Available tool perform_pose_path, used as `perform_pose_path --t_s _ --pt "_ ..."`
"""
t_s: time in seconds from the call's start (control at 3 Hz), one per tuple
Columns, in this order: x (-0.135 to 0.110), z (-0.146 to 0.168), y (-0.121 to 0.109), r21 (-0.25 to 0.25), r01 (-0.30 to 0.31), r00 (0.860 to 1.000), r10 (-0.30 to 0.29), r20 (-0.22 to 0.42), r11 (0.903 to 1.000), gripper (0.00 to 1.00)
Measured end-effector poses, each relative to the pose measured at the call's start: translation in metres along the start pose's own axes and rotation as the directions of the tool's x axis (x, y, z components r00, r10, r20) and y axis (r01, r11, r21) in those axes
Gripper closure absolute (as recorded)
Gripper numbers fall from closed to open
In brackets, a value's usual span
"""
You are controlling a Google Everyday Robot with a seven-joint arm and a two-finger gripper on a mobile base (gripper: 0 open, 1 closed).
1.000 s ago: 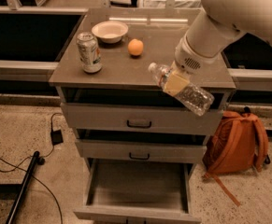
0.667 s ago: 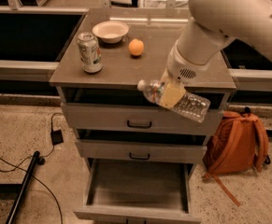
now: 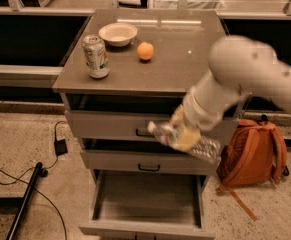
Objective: Place water bottle into bottom drawer
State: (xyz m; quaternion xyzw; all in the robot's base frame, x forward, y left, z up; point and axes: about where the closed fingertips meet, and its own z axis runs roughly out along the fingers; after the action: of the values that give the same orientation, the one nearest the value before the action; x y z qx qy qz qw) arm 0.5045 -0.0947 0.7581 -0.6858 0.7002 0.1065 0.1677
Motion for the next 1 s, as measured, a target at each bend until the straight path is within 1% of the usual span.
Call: perform_pose_path --t_s 0.33,0.67,1.0 --pt "0.055 0.077 0.012 -0.003 0.008 0.999 -0.008 0.052 1.0 1.0" --pt "0.089 0.108 -0.003 0.039 0.009 0.999 -0.011 0.046 0.9992 1.0" --pt "0.09 0.111 -0.002 0.036 0.008 0.999 -0.01 0.046 0.9993 1.0"
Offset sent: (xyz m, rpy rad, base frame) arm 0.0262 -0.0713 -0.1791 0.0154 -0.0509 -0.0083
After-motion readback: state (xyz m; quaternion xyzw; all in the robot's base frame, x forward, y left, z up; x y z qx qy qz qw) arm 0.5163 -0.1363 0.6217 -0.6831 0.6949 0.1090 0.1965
